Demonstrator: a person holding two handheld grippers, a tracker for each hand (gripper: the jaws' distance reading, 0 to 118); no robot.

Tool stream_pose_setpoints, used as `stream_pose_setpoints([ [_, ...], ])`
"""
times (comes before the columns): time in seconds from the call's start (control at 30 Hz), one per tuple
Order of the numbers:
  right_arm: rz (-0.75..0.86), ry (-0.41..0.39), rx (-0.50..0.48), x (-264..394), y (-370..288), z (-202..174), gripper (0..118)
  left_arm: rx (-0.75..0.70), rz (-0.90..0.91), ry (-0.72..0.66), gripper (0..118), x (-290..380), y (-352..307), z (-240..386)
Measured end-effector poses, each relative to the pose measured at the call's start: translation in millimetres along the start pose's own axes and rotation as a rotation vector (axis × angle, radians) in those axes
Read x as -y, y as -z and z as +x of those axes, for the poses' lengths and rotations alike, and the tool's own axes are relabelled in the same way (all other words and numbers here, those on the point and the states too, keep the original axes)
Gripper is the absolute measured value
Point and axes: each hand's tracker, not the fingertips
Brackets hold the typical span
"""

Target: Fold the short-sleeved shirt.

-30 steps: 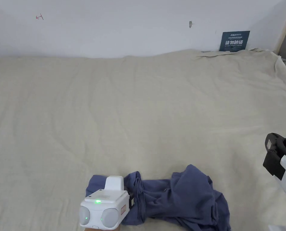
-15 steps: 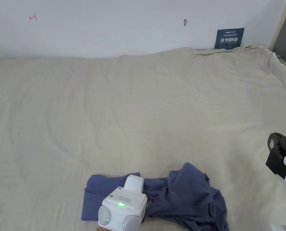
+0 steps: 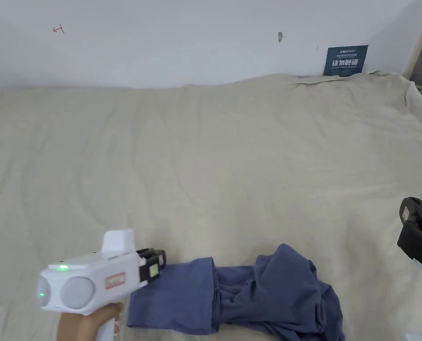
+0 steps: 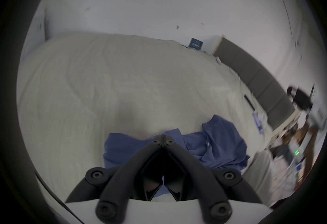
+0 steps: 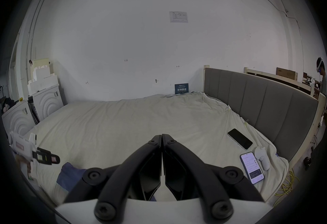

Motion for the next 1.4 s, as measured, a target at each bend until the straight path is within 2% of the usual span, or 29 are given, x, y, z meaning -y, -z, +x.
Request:
stream_pose_setpoints([
  [0.2,-0.007,-0.004,-0.011,-0.2,3.8,-8.8,0,0.073,-0.111,-0.115,1,-18.0,-1.7,-64.5],
  [0.27,-0.012,-0.01,-0.015,0.1,4.8,-11.7,0,0.073,-0.135,-0.171,13,-14.4,3.2,-70.7],
  [0.3,-0.014,-0.012,-0.015,0.2,4.9,-13.0,0,0.063,-0.165,-0.187,27,-13.6,7.2,-74.4],
  [0.33,-0.017,-0.015,-0.016,0.4,5.0,-13.8,0,0.064,-0.17,-0.18,56,-11.6,10.7,-77.0],
  [0.37,-0.019,-0.017,-0.017,0.7,5.4,-14.4,0,0.07,-0.186,-0.18,75,-9.4,14.8,-79.1],
  [0.43,-0.029,-0.02,-0.014,1.7,7.4,-14.5,0,0.072,-0.232,-0.193,101,-2.4,29.3,-84.8],
  [0.47,-0.037,-0.019,-0.012,2.1,8.4,-14.3,0,0.075,-0.248,-0.197,103,0.5,34.6,-86.4],
  [0.6,-0.047,-0.017,-0.006,3.4,9.2,-13.8,0,0.018,-0.315,-0.189,103,14.6,53.8,-83.2],
  [0.77,-0.054,-0.019,-0.001,4.8,10.3,-13.5,0,0.035,-0.322,-0.167,101,14.0,66.4,-89.8],
  [0.8,-0.057,-0.021,-0.001,5.1,11.1,-13.8,0,0.059,-0.308,-0.164,95,13.2,61.1,-87.0],
  [0.87,-0.06,-0.018,-0.004,6.5,12.7,-13.3,0,0.116,-0.311,-0.183,68,11.8,64.3,-84.8],
  [0.97,-0.064,-0.017,-0.007,6.9,13.4,-14.2,0,0.08,-0.343,-0.149,65,15.3,72.7,-72.9],
  [1.0,-0.064,-0.016,-0.007,6.8,13.1,-14.4,0,0.077,-0.342,-0.138,61,15.2,72.2,-71.8],
  [1.1,-0.061,-0.015,-0.012,6.2,12.0,-14.7,0,0.073,-0.337,-0.155,20,7.5,78.6,-90.5],
  [1.17,-0.062,-0.017,-0.012,5.8,12.0,-14.5,0,0.087,-0.34,-0.178,16,7.7,77.9,-91.2],
  [1.27,-0.062,-0.011,-0.008,5.9,11.9,-12.6,0,0.047,-0.317,-0.088,13,9.8,70.4,-75.0],
  [1.4,-0.06,-0.006,-0.005,4.7,10.7,-9.9,0,0.051,-0.286,-0.077,11,7.3,49.3,-48.3],
])
